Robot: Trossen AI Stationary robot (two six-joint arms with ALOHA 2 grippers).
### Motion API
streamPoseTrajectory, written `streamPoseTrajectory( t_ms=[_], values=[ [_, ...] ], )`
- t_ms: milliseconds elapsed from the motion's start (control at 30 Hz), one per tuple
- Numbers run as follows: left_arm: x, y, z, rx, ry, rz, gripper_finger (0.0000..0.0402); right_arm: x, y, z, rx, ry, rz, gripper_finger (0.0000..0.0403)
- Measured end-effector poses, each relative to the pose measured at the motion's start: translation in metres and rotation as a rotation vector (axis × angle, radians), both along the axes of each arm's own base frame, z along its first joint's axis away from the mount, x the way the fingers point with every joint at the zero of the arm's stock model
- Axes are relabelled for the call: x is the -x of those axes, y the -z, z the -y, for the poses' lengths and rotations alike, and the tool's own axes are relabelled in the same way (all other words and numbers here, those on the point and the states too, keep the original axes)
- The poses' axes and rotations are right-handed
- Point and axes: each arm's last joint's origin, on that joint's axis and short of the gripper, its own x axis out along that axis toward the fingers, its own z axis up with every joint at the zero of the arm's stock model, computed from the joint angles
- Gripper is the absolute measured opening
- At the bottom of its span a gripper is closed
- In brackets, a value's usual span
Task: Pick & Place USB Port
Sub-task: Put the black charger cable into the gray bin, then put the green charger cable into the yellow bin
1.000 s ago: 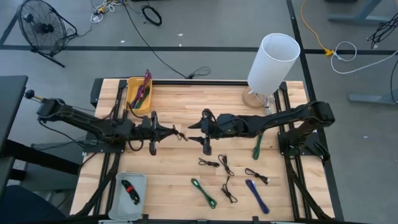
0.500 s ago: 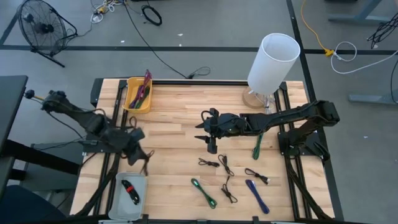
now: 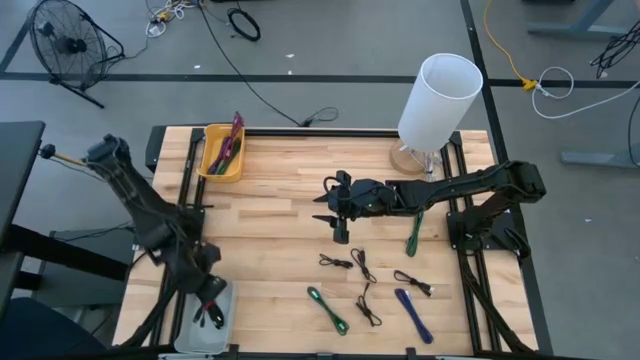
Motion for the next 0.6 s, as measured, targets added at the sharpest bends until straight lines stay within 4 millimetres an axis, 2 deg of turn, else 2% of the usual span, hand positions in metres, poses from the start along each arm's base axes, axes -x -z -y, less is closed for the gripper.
streamPoseTrajectory(
  t_ms=[133, 300, 600],
  values=[
    [-0.002, 0.014, 0.015, 0.001, -0.018, -0.117, 0.0006, 0.000, -0.001, 0.000, 0.002, -0.001, 0.007, 0.0197],
    [-0.003, 0.027, 0.024, -0.012, 0.034, -0.221, 0.0035, -0.001, -0.001, 0.000, 0.002, -0.001, 0.013, 0.0197],
    [-0.006, 0.033, 0.028, -0.022, 0.072, -0.243, 0.0101, -0.001, -0.001, 0.000, 0.003, -0.002, 0.014, 0.0197]
  ],
)
